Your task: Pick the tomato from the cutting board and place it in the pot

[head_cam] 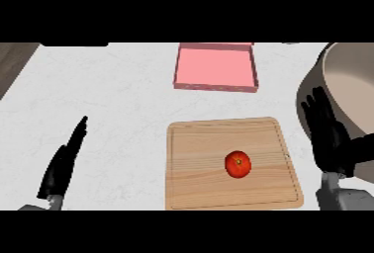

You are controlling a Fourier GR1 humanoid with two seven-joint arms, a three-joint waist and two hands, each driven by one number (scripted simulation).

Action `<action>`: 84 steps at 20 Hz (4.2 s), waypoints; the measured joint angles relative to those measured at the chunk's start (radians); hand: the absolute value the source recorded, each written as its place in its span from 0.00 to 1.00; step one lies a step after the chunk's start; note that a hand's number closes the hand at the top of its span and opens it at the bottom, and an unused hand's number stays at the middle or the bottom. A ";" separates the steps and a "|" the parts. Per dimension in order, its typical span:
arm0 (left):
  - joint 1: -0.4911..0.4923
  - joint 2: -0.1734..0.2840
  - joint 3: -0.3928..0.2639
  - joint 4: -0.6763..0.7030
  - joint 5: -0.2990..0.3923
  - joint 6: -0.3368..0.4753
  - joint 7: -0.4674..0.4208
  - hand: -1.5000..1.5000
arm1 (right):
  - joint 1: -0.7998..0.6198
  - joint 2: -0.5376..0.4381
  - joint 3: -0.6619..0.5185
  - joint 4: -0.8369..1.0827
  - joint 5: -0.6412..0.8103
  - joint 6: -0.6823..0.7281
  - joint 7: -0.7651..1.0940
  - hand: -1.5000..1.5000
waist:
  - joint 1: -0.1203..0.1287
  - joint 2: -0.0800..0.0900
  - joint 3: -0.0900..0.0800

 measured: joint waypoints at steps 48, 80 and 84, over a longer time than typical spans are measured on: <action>-0.184 -0.105 0.282 -0.222 0.140 -0.062 0.179 0.50 | -0.323 -0.264 0.454 0.001 0.618 0.916 -0.168 0.00 | -0.008 0.039 -0.006; -0.189 -0.228 0.369 -0.232 0.023 -0.155 0.212 0.50 | -0.303 -0.087 0.459 0.309 1.124 0.730 -0.448 1.00 | -0.003 0.040 -0.005; -0.170 -0.240 0.381 -0.221 0.016 -0.174 0.188 0.50 | -0.314 -0.067 0.445 0.347 1.163 0.712 -0.502 1.00 | -0.003 0.039 -0.006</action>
